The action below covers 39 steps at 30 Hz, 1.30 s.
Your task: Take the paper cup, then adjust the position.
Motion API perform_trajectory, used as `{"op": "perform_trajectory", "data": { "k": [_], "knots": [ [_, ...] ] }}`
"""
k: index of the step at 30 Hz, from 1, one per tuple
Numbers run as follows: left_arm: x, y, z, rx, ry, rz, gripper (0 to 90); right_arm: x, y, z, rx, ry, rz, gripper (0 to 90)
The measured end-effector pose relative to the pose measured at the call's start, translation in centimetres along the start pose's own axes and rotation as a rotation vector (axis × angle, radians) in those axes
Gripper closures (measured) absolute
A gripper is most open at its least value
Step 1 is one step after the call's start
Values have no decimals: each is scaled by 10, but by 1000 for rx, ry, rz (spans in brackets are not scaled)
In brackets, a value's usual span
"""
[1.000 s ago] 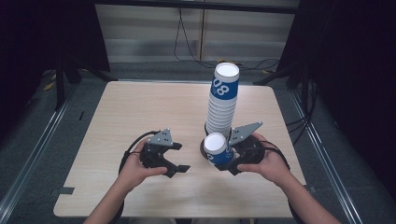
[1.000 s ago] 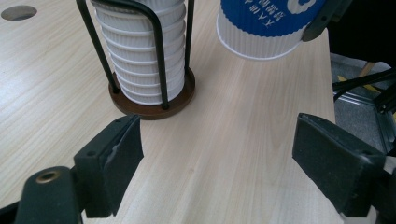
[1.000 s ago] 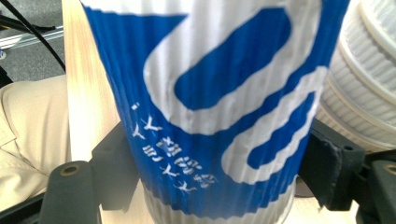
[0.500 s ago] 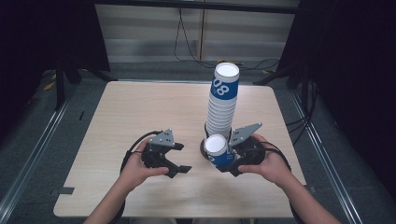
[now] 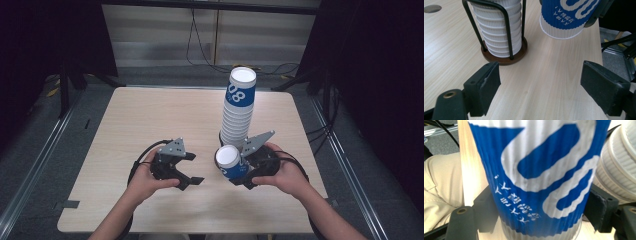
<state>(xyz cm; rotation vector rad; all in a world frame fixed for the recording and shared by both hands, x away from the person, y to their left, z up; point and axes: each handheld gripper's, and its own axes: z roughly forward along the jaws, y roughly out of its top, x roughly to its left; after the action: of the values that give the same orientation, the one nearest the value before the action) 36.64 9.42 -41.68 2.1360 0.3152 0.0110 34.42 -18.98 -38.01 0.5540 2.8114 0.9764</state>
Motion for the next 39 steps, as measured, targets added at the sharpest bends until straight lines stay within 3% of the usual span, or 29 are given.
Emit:
{"op": "perform_trajectory", "data": {
  "k": [5, 39],
  "knots": [
    [-1, 1, 0, -9, -4, -1, 161, -2, 2, 0, 11, 0, -9, 233],
    [-6, 5, 5, 53, -26, 41, 162, 1, 13, 5, 168, 15, -77, 232]
  ]
}}
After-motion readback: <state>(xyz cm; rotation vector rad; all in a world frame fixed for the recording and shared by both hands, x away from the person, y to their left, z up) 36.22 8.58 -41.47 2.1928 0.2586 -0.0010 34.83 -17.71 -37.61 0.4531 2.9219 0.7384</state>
